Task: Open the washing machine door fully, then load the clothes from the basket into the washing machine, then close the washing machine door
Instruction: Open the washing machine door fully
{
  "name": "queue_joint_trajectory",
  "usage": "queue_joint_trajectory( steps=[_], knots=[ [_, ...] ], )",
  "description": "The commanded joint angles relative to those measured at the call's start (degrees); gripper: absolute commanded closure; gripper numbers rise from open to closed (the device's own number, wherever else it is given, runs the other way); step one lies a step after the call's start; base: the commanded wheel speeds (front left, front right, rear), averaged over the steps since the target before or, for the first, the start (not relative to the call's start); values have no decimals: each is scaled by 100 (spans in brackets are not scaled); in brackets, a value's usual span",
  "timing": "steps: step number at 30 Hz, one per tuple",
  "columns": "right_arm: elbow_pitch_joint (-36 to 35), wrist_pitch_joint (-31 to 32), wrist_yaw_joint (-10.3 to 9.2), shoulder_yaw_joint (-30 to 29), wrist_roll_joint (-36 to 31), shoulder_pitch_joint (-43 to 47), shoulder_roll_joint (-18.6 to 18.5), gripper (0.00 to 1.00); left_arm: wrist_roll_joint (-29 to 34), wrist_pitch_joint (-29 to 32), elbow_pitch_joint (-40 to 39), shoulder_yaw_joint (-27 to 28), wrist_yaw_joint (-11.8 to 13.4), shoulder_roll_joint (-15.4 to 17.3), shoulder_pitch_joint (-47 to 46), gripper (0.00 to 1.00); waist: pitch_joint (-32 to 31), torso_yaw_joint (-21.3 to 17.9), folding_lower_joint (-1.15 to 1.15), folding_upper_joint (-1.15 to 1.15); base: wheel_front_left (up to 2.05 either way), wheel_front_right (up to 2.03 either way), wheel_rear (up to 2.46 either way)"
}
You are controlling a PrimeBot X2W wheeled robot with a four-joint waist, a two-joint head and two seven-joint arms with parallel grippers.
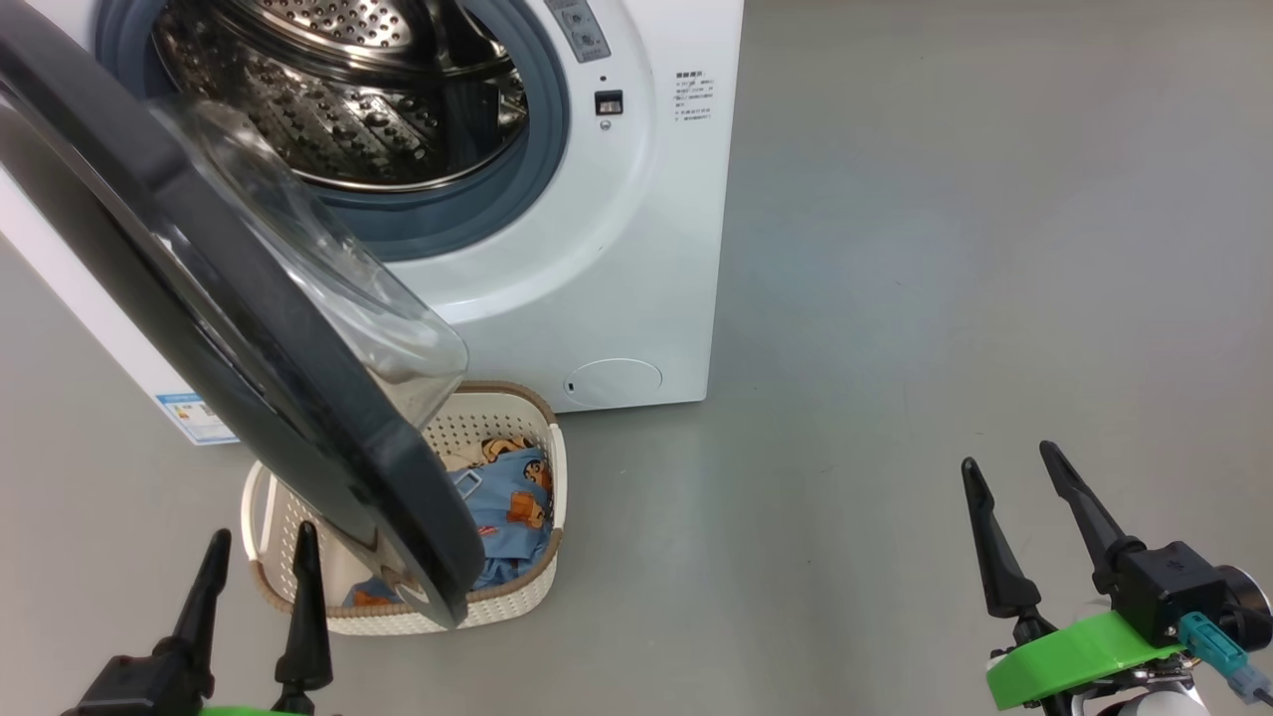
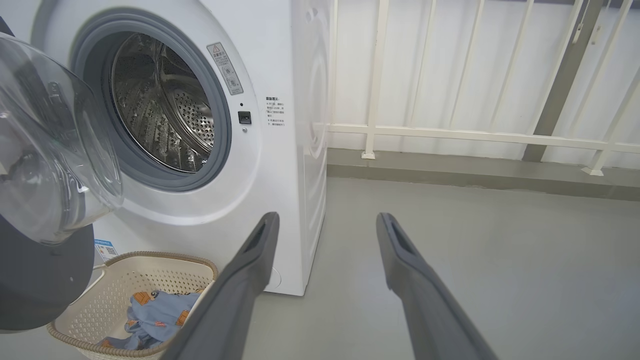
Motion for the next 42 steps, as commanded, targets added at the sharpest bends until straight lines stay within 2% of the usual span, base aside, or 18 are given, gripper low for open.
queue_joint_trajectory(
  steps=[1, 7, 8, 9, 10, 21, 26, 32, 37, 42],
  knots=[
    [-114, -68, 9, 106, -63, 53, -26, 0, -31, -37, -145, 180, 36, 74, -93, 0, 1, 2, 0, 0, 0, 0, 0],
    [-63, -68, 9, 129, -66, 70, -15, 0, -52, -37, -157, 181, 22, 74, -90, 0, -9, 7, 0, 0, 0, 0, 0],
    [-54, -68, 9, 135, -61, 71, -14, 0, -85, -37, -148, 174, 8, 74, -85, 4, -12, 8, 0, 0, 0, 0, 0],
    [-45, -68, 9, 142, -55, 73, -13, 0, -123, -37, -129, 162, -14, 74, -82, 61, -12, 10, 0, 0, 0, 0, 0],
    [-39, -68, 9, 150, -52, 74, -13, 0, -154, -37, -112, 153, -32, 74, -84, 100, -8, 14, 0, 0, 0, 0, 0],
    [-14, -68, 9, 182, -63, 53, -23, 0, -243, -37, -223, 216, -86, 74, -176, 100, 11, 36, 0, 0, 0, 0, 0],
    [13, -68, 9, 168, -76, 61, -21, 0, -226, -37, -878, 325, -82, 74, -366, 100, -12, 44, 0, 0, 0, 0, 0],
    [45, -68, 9, 179, -80, 50, -15, 0, -119, -37, -2103, 347, -72, 74, -738, 100, -27, 37, 0, 0, 0, 0, 0],
    [42, -68, 9, 152, -91, 33, -2, 0, -40, -37, -2881, -167, -197, 74, -1057, 100, -17, 37, 0, 0, 0, 0, 0],
    [61, -68, 9, 130, -111, 10, 16, 0, -228, -37, -3046, -1187, -300, 74, -1207, 100, -4, 24, 0, 0, 0, 0, 0]
  ],
)
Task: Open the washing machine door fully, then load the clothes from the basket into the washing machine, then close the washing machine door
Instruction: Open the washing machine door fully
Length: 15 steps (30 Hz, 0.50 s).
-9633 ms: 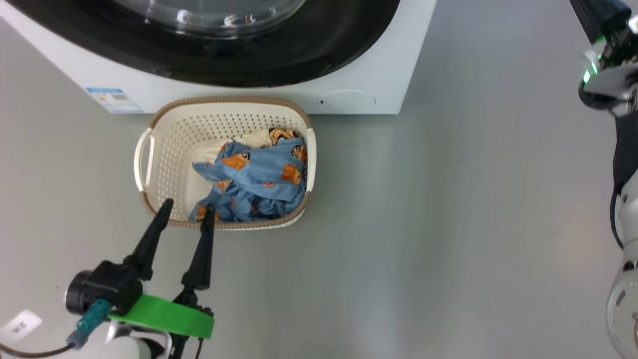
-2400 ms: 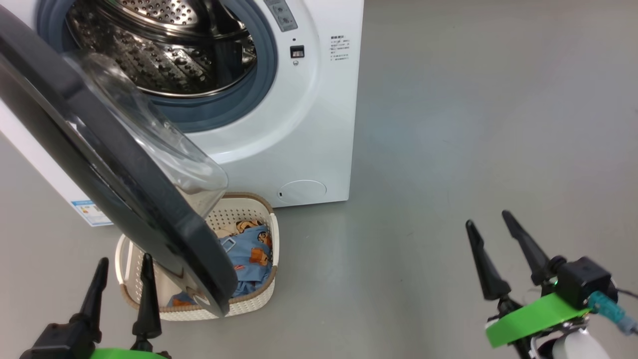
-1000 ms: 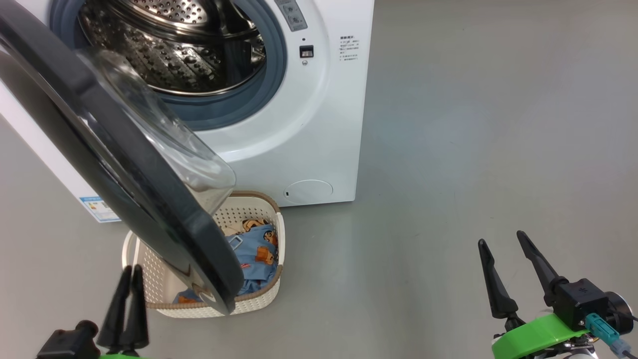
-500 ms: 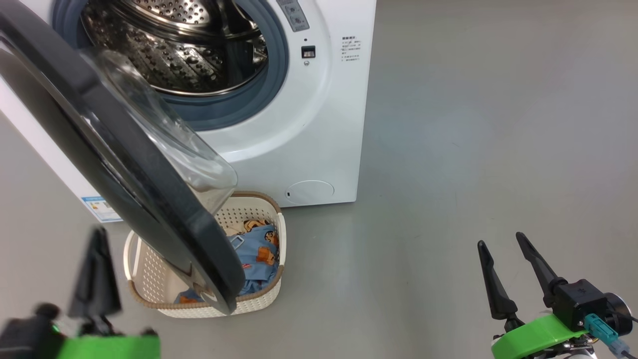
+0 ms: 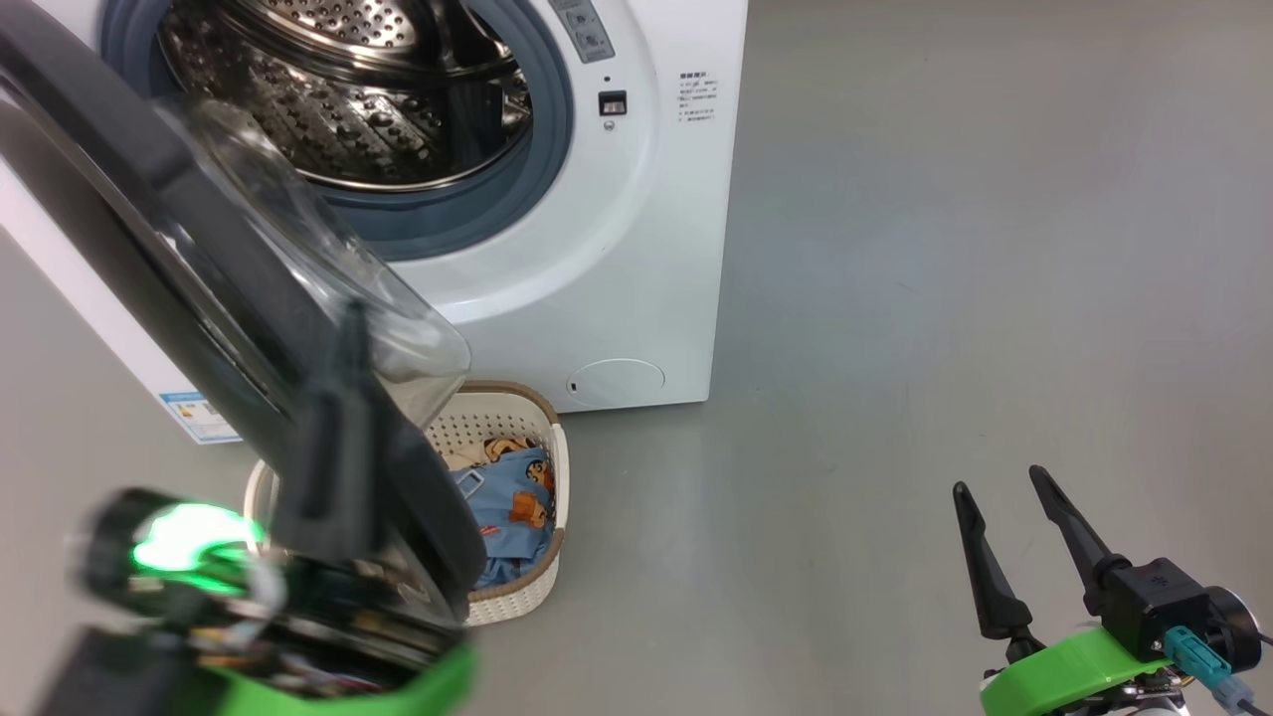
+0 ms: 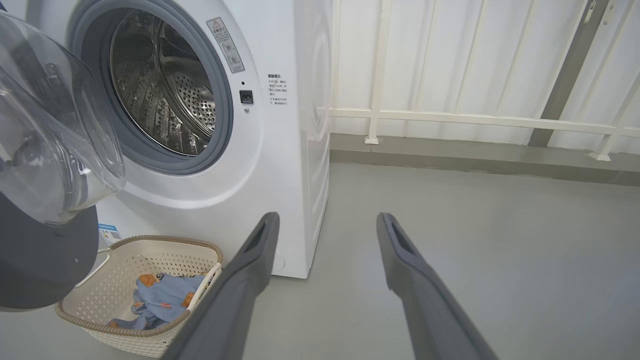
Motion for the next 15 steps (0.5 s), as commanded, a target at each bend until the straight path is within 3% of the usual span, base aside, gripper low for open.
queue_joint_trajectory(
  steps=[1, 7, 15],
  knots=[
    [-112, -68, 9, 104, -37, -104, -11, 0, -107, -28, -130, -81, -47, 66, -237, 100, 2, -7, 0, 0, 0, 0, 0],
    [-70, -68, 9, 145, -12, -131, 11, 0, -262, -28, 173, -944, -81, 66, -224, 100, 20, -46, 0, 0, 0, 0, 0],
    [-21, -68, 9, 201, 65, -135, 18, 0, -278, -28, 771, -1353, -110, 66, -16, 100, 72, -47, 0, 0, 0, 0, 0]
  ],
)
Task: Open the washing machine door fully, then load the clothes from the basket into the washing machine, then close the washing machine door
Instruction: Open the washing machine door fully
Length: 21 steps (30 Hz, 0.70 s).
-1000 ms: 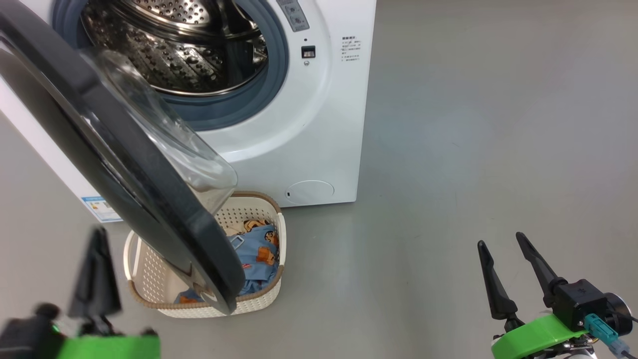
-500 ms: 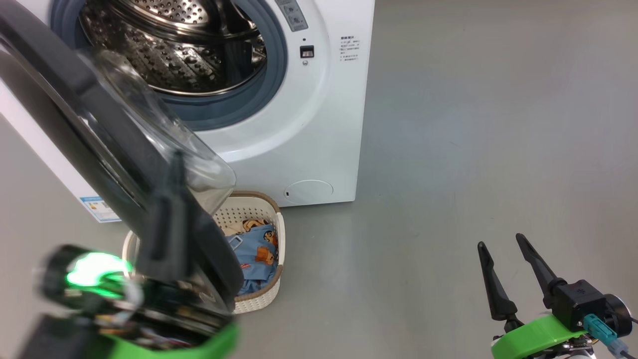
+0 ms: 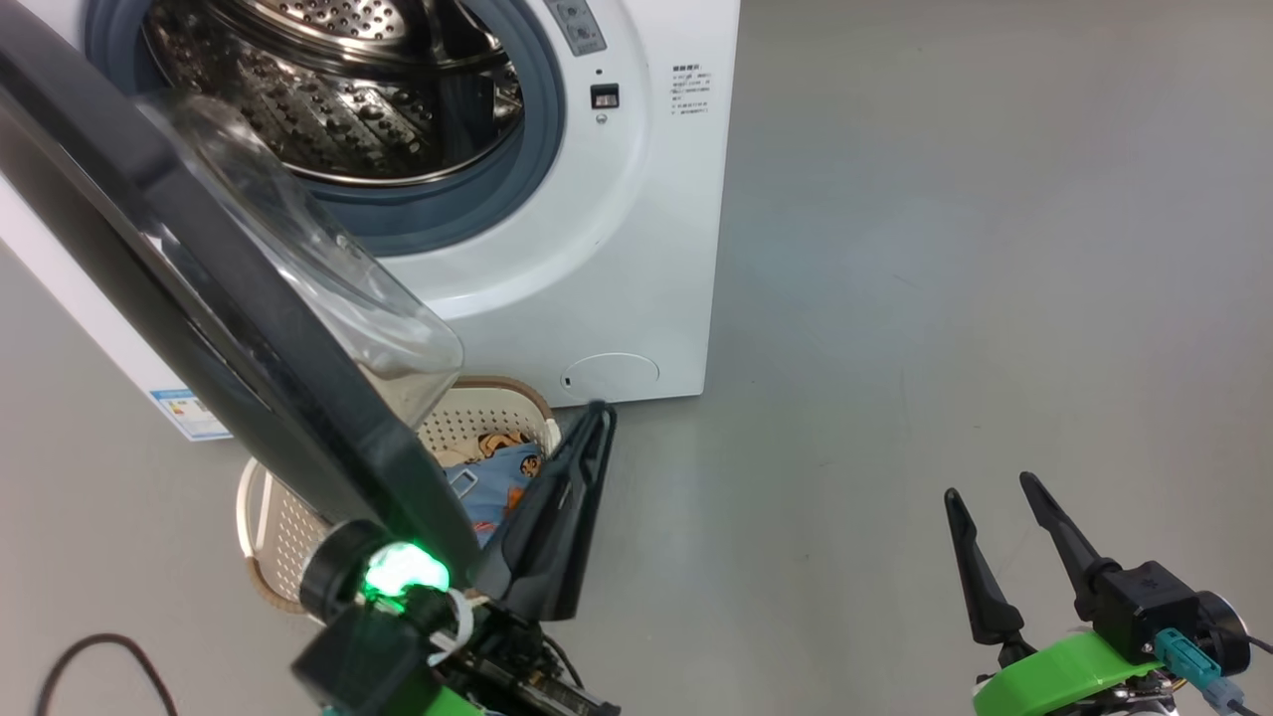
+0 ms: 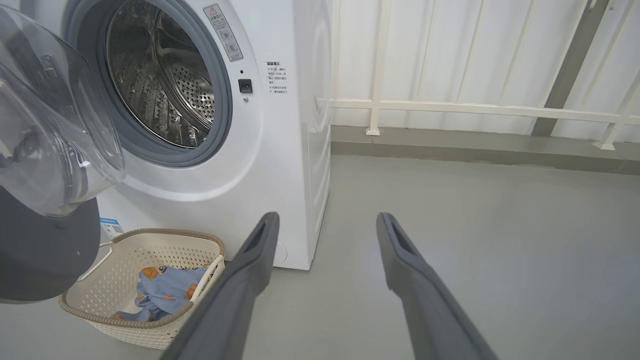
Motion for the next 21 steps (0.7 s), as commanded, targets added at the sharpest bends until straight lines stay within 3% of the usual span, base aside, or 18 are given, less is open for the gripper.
queue_joint_trajectory(
  steps=[1, 21],
  knots=[
    [-102, -68, 9, 164, 80, -135, -8, 0, -20, -29, -52, 148, -20, 21, -31, 100, 15, 4, 0, 0, 0, 0, 0],
    [-29, -68, 9, 258, 179, -204, -73, 0, -94, -29, 1347, 378, 4, 21, 246, 100, 137, 16, 0, 0, 0, 0, 0]
  ],
)
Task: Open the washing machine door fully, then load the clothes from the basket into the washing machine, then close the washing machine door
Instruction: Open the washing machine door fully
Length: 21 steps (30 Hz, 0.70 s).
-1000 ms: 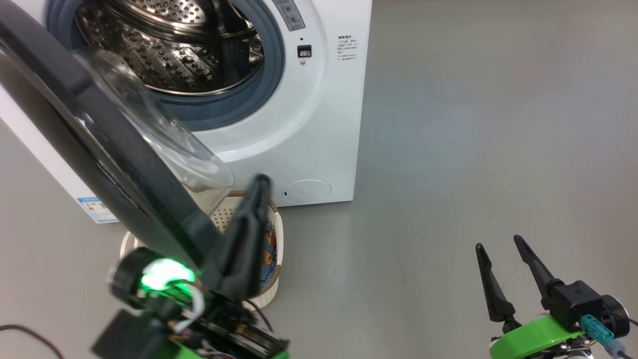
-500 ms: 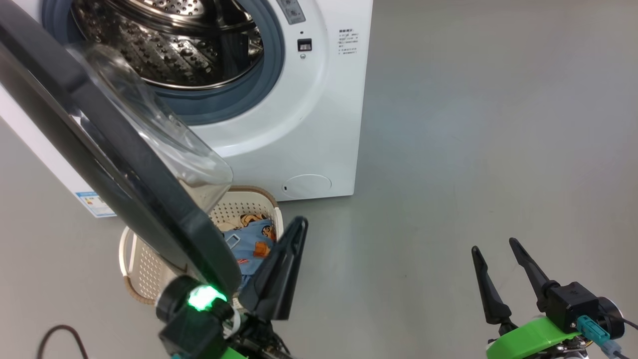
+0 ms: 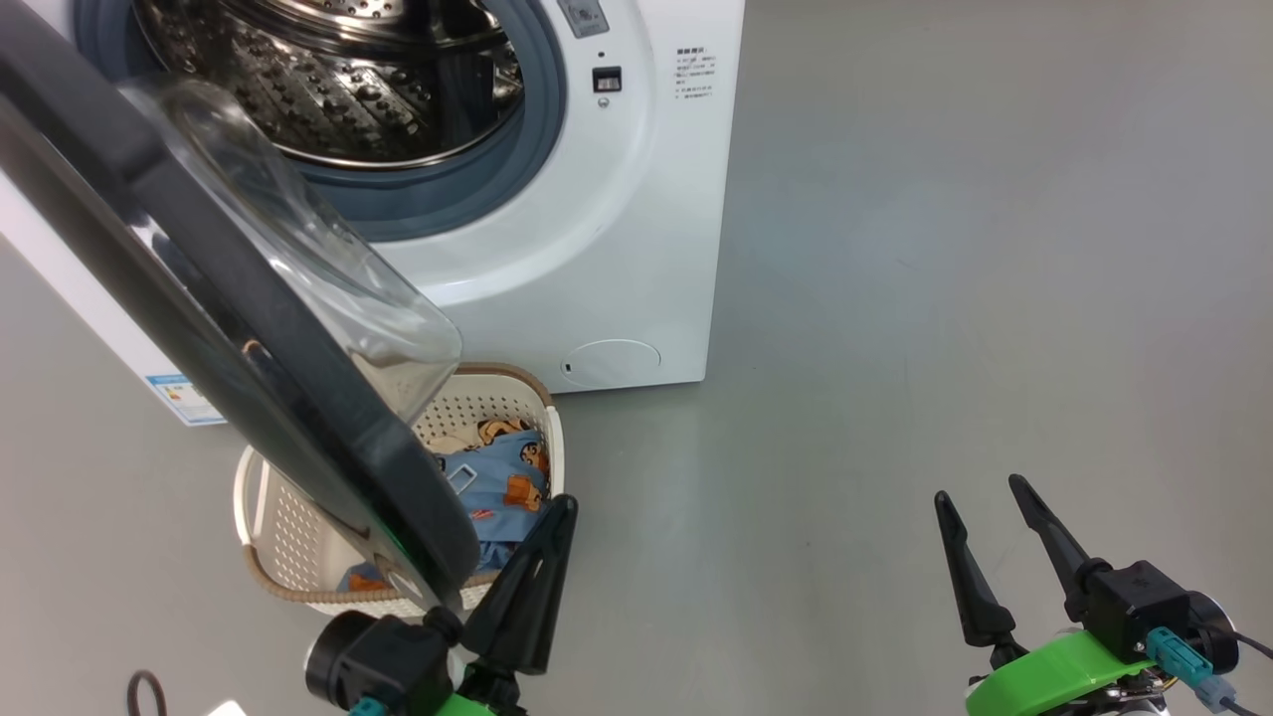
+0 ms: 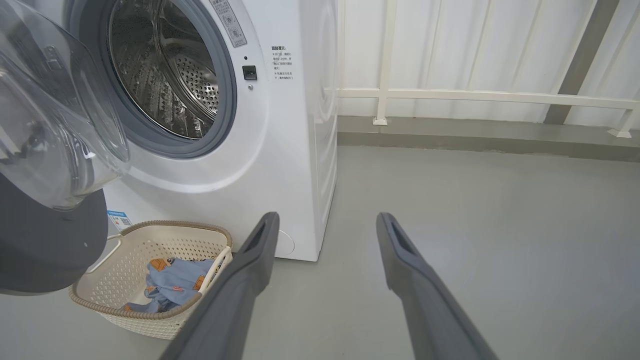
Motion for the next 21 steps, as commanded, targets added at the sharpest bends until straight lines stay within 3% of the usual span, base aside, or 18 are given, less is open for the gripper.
queue_joint_trajectory(
  steps=[1, 21],
  knots=[
    [-108, -68, 9, 151, 74, -184, -57, 0, -46, -31, -70, 197, 5, 12, -226, 100, 20, -14, 0, 0, 0, 0, 0],
    [-40, -68, 9, 130, 141, -246, -77, 0, -344, -31, 650, 438, 271, 12, -728, 100, 169, -128, 0, 0, 0, 0, 0]
  ],
)
